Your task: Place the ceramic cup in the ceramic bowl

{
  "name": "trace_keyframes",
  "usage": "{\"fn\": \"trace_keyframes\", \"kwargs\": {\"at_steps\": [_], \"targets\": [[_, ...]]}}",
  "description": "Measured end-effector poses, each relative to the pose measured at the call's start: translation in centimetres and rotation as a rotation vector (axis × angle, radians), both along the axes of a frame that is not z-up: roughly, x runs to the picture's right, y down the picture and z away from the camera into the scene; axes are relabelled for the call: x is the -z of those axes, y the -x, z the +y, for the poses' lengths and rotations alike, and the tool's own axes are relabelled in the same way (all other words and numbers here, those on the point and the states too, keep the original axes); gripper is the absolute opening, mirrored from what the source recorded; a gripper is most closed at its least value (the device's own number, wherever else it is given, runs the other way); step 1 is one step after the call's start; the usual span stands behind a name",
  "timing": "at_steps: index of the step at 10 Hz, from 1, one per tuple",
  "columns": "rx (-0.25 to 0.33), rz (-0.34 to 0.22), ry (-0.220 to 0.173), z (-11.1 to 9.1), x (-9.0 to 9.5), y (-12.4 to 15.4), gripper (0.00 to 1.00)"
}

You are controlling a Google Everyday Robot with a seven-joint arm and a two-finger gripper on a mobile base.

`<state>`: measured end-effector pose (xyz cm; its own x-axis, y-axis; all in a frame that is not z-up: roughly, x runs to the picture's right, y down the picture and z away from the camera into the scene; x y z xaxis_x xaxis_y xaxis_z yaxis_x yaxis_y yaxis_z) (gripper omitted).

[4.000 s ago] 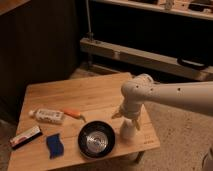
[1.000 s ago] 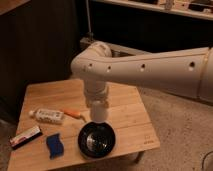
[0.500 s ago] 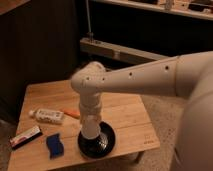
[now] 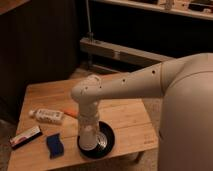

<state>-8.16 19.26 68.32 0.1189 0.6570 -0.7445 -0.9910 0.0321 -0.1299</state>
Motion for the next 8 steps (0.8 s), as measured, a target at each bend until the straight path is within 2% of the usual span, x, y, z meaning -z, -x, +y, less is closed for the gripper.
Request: {"fn": "trace_keyframes", "kwargs": {"at_steps": [2,3,5,6,8], "targets": [[0.012,0.036,-0.021,-0.6,0.7,-0.8,0.42],[0.014,0.061,-0.039,-1.1,0.8,-1.5,0.54],[-0.011,0.072,-0.051,-1.3,0.8,-2.5,0.72],[-0.035,0.068,-0.053,-1.1,0.5,-3.1,0.79],[-0.102,0.030,-0.045,-0.2,-0.7,-4.2,0.80]]}}
